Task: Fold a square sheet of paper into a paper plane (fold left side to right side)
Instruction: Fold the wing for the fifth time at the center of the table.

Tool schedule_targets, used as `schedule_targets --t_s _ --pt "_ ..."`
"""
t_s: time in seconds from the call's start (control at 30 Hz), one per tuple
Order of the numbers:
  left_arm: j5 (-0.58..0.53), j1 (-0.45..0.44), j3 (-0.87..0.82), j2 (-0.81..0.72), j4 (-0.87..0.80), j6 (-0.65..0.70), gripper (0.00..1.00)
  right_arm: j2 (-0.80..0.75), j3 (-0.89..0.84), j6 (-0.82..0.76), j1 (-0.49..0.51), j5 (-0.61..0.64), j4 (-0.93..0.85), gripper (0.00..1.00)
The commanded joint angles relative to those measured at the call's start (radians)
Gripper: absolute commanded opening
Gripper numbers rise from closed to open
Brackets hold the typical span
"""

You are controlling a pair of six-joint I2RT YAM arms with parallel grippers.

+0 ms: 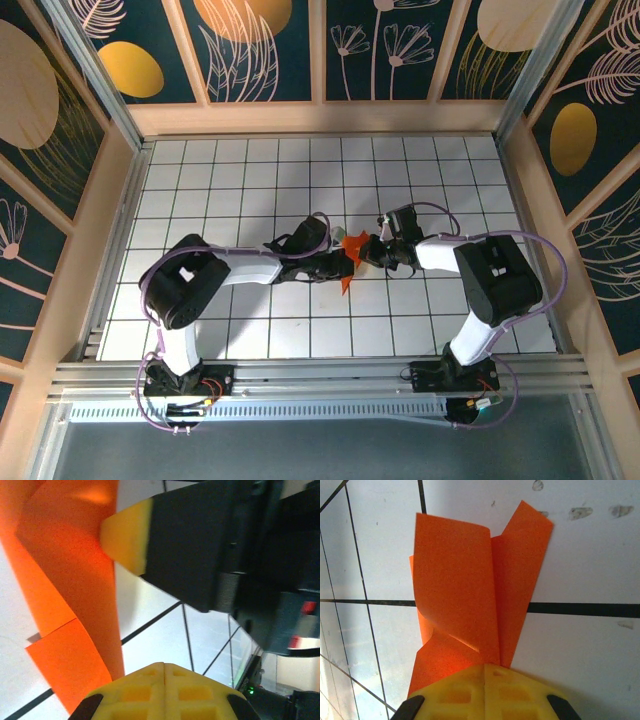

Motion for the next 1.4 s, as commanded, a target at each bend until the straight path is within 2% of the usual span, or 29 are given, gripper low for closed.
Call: schedule_targets --t_s 0.0,0.8,1.0,1.23,1.37 --pt "-0.006 -0.002 0.019 0.023 -0.035 0.023 0.00 0.037 -0.021 -0.017 0.000 0.049 -0.059 0.00" --pt "-0.022 -0.014 -0.011 0.117 -0.034 0.024 0.00 0.023 0.001 -0.033 -0.001 0.032 -0.073 0.00" --pt "-0.063 -0.023 0.001 0.138 -0.083 0.040 0.00 -0.028 0.036 -0.044 -0.003 -0.004 -0.063 0.00" --pt "-0.208 -0.045 0.073 0.146 -0.257 0.106 0.00 -0.156 0.025 -0.079 -0.027 -0.006 -0.069 0.00" --pt "-0.247 -0.047 0.072 0.133 -0.284 0.118 0.00 -0.201 -0.025 -0.088 -0.027 -0.025 -0.049 0.00"
